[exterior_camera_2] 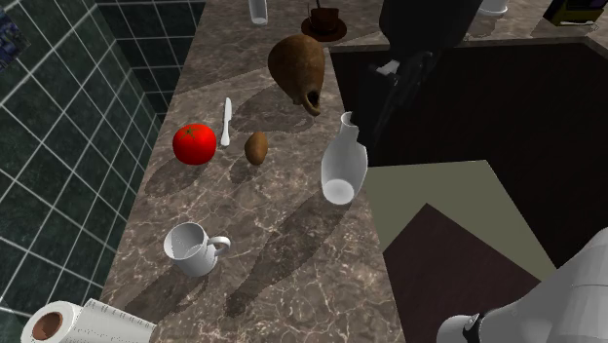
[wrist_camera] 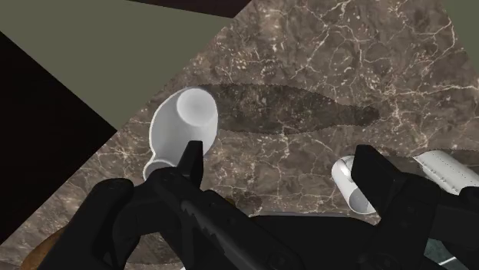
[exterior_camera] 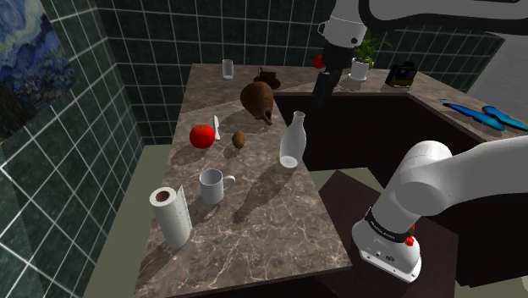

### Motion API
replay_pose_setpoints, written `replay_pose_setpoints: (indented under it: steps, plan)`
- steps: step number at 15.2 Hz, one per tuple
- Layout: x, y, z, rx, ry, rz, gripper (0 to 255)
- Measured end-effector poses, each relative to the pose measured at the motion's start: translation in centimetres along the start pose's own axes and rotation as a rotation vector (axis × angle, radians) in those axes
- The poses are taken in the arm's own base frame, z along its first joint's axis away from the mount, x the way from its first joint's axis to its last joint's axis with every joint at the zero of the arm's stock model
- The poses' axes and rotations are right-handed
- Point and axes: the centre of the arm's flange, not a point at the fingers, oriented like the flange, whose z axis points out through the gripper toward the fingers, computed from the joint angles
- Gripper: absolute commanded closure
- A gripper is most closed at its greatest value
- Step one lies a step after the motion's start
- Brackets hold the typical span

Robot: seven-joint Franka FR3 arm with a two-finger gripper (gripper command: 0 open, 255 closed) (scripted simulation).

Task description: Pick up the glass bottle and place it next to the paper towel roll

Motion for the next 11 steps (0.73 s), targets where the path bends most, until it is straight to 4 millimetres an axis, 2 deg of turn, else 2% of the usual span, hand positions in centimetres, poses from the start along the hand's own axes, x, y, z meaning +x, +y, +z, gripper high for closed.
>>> replay_pose_setpoints:
  steps: [3,11]
  plan:
    - [0.6,0.9,1.2,0.002,0.005,-0.015,0]
    - [3.7,8.0,8.1,0.011,0.045,-0.113,0]
